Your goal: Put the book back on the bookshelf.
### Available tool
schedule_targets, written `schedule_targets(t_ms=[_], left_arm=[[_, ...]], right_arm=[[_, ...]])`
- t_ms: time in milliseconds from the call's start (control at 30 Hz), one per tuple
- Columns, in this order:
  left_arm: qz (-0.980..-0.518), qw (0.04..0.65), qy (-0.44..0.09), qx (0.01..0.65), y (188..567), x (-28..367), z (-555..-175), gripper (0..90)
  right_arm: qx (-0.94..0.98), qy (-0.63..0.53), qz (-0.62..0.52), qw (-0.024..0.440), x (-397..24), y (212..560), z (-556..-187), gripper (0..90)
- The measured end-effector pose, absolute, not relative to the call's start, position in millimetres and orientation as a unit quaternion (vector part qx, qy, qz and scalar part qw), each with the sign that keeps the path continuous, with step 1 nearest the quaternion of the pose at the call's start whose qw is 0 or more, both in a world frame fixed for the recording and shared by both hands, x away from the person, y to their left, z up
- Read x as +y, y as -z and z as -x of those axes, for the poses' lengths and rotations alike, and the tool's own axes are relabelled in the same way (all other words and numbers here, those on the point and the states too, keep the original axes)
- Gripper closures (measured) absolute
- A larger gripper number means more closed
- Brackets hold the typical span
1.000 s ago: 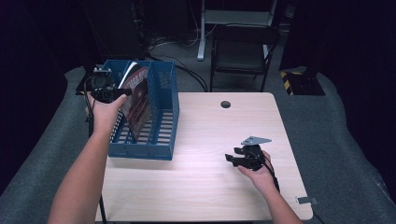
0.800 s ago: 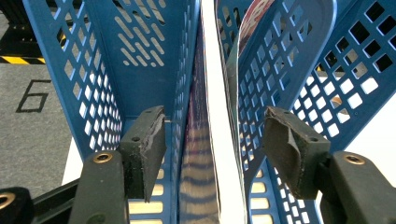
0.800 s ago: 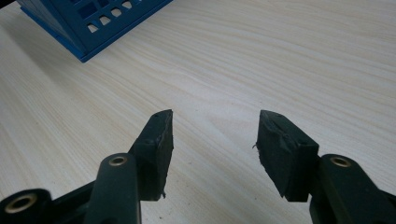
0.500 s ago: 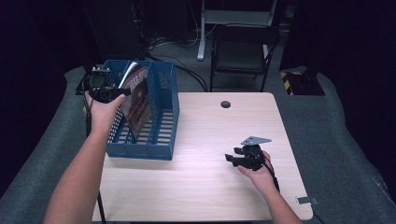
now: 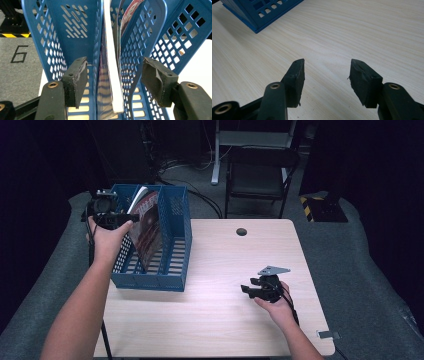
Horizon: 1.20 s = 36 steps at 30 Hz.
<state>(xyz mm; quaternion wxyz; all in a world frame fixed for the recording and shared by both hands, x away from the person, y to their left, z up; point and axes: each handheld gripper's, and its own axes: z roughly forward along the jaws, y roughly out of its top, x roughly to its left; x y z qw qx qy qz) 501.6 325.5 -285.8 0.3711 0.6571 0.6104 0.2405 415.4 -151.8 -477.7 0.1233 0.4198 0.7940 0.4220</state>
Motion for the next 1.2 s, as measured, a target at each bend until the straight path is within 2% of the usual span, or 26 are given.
schedule_targets(t_ms=[233,567,1200], left_arm=[[-0.658,0.375,-0.248,0.604,272.0,328.9,-492.1,37.8],[-0.683,0.373,-0.246,0.579,255.8,325.1,-473.5,37.9],[-0.741,0.399,-0.195,0.503,246.4,298.8,-424.7,37.9]], right_arm=[[0.794,-0.423,-0.419,0.125,-151.7,478.4,-415.7,45.6],[0.793,-0.421,-0.421,0.126,-151.8,478.7,-416.2,45.0],[0.796,-0.422,-0.416,0.125,-150.3,477.5,-416.8,44.2]])
